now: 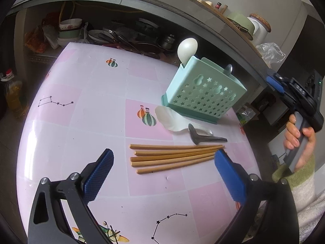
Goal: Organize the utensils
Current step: 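Lower the metal spoon into the green holder and open the right tool, then close the left tool on the second metal spoon's handle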
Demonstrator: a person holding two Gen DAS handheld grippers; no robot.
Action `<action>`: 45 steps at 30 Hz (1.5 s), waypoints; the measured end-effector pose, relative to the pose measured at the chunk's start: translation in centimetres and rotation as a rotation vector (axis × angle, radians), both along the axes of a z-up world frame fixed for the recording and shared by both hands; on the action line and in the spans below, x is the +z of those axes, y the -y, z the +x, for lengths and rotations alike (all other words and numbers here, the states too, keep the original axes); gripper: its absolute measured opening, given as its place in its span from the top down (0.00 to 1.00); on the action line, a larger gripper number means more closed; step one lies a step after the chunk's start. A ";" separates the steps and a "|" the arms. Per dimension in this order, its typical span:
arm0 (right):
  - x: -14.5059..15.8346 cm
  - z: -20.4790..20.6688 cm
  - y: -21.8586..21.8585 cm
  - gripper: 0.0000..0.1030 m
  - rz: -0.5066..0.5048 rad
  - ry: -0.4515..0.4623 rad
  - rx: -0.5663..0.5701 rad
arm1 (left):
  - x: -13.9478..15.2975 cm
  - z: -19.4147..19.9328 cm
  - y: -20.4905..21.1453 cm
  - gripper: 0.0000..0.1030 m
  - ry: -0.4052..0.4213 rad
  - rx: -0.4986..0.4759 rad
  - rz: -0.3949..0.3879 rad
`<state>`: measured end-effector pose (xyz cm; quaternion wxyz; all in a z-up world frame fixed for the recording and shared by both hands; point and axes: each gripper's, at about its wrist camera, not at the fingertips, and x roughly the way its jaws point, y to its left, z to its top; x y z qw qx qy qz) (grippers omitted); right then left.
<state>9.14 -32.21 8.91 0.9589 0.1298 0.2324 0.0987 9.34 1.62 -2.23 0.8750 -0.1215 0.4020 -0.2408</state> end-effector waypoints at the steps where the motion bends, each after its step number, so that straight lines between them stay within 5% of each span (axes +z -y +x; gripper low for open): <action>1: -0.3 -0.6 0.0 0.59 0.008 -0.006 0.005 | -0.1 0.1 0.2 0.06 0.003 -0.005 0.005; 9: -5.9 -2.7 -2.1 0.50 0.057 -0.179 0.017 | -0.6 1.6 2.3 0.06 -0.014 -0.043 -0.008; 18: -9.9 -2.9 -5.8 0.37 -0.065 -0.291 0.004 | -0.4 4.7 4.8 0.07 -0.017 -0.074 0.003; 27: -10.3 -3.1 -6.5 0.36 -0.060 -0.285 0.034 | -0.6 8.4 5.0 0.30 -0.053 -0.004 0.037; 36: -11.2 -2.7 -5.1 0.36 0.006 -0.317 0.006 | -1.3 7.8 8.9 0.49 -0.118 -0.198 0.016; 40: -11.1 -2.6 -4.6 0.36 0.030 -0.316 -0.003 | -2.6 8.6 10.4 0.60 -0.175 -0.197 0.088; 45: -11.1 -2.7 -4.4 0.36 0.037 -0.319 -0.005 | -3.9 9.7 11.0 0.70 -0.248 -0.195 0.083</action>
